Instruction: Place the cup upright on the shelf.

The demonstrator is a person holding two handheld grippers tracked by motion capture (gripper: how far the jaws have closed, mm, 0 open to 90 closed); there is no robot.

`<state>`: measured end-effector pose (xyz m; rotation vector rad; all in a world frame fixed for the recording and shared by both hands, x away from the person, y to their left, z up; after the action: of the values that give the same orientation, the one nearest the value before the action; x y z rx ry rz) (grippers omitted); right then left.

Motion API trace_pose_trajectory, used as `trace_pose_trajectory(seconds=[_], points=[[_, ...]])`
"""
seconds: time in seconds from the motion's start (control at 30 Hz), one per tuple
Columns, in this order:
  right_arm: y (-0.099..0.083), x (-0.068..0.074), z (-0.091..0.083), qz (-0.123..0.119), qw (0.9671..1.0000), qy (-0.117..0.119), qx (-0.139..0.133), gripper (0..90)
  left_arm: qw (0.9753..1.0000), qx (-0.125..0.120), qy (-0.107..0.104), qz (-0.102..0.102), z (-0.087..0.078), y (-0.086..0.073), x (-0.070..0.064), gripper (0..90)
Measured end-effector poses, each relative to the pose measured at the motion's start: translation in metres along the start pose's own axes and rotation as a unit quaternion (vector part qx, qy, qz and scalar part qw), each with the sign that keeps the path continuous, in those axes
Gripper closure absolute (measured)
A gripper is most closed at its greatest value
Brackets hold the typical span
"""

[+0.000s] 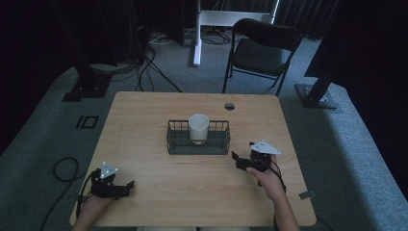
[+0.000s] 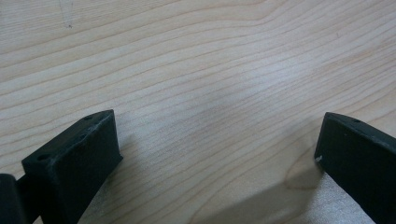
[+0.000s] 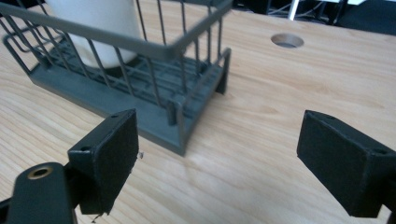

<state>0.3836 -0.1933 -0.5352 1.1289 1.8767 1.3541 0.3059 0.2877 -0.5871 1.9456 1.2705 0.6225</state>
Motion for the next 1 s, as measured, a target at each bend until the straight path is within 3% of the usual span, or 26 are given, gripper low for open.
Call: trace_pose_trajectory(seconds=[0.5,1.0], points=[[-0.027,-0.022,-0.011,0.022,0.9982,-0.041,0.037,12.5,1.0,0.0,0.0,0.0,0.0,0.0,0.0,0.1],[-0.042,-0.044,-0.024,0.028,0.9925,-0.091,0.076,12.5,1.0,0.0,0.0,0.0,0.0,0.0,0.0,0.1]])
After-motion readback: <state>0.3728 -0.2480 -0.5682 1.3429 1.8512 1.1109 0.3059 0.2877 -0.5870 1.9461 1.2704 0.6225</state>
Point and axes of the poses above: each handheld gripper's, and its own axes: z roughly forward along the jaws, y roughly out of its top, x roughly to its left, the point moved 5 cm from there along z, roughly forward along the jaws, and after that the axes turned 8 degrees about -x, right-handed, at the moved point
